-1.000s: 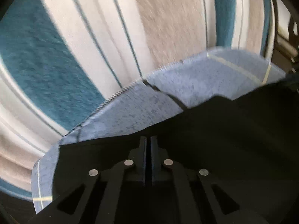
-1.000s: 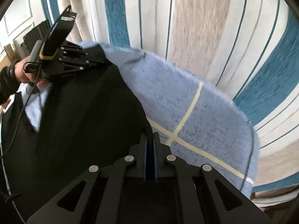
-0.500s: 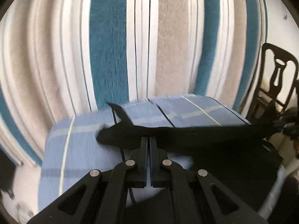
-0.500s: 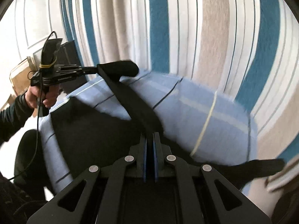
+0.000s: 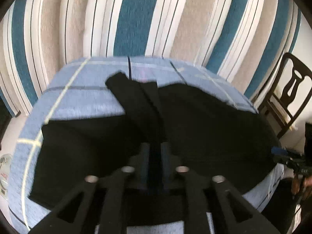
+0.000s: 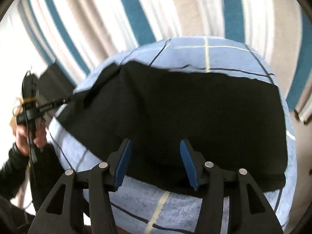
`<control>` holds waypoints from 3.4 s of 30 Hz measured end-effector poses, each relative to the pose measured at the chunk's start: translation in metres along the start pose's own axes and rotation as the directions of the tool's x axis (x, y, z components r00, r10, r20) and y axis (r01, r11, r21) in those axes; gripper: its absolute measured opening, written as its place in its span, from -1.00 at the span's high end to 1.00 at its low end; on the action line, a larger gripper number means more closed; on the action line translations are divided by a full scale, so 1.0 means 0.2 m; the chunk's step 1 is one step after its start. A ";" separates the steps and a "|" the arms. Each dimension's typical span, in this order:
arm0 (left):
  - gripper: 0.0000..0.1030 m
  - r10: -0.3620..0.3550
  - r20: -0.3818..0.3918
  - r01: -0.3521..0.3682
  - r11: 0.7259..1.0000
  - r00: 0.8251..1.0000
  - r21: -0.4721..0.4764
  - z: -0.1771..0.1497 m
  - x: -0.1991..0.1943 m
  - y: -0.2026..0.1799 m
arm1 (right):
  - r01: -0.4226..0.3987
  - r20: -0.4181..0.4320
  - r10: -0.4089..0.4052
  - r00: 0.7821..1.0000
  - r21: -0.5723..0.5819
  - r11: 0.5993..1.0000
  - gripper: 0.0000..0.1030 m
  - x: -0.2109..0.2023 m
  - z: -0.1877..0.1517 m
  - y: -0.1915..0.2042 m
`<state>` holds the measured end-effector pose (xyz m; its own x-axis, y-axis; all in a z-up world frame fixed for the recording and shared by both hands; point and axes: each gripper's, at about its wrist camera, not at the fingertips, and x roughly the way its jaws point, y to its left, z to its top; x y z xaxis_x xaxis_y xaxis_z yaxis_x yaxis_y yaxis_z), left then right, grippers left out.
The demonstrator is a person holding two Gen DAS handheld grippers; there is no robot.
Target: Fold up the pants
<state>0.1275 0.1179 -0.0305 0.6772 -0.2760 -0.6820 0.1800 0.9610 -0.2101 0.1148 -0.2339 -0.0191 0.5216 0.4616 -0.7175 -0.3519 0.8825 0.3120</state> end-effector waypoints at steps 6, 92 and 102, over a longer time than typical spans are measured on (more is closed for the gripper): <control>0.04 0.052 0.023 -0.055 0.992 0.998 0.110 0.17 0.12 -0.12 | 0.009 0.085 -0.020 0.996 0.129 0.992 -0.02 -0.11 -0.07 -0.06; 0.88 0.151 0.089 -0.085 0.856 0.985 -0.511 -0.05 -0.19 0.56 | -0.039 0.219 -0.161 0.962 0.697 0.716 0.89 -0.25 -0.20 -0.46; 0.88 0.167 0.069 -0.118 0.883 0.984 -0.454 -0.11 -0.26 0.50 | 0.050 0.101 -0.168 0.981 0.700 0.712 0.88 -0.24 -0.20 -0.50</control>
<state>0.0949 0.2273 -0.0304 0.7451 -0.1099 -0.6578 -0.2448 0.8724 -0.4231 0.0926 -0.3480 -0.0408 0.6493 0.3133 -0.6930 0.3197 0.7143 0.6225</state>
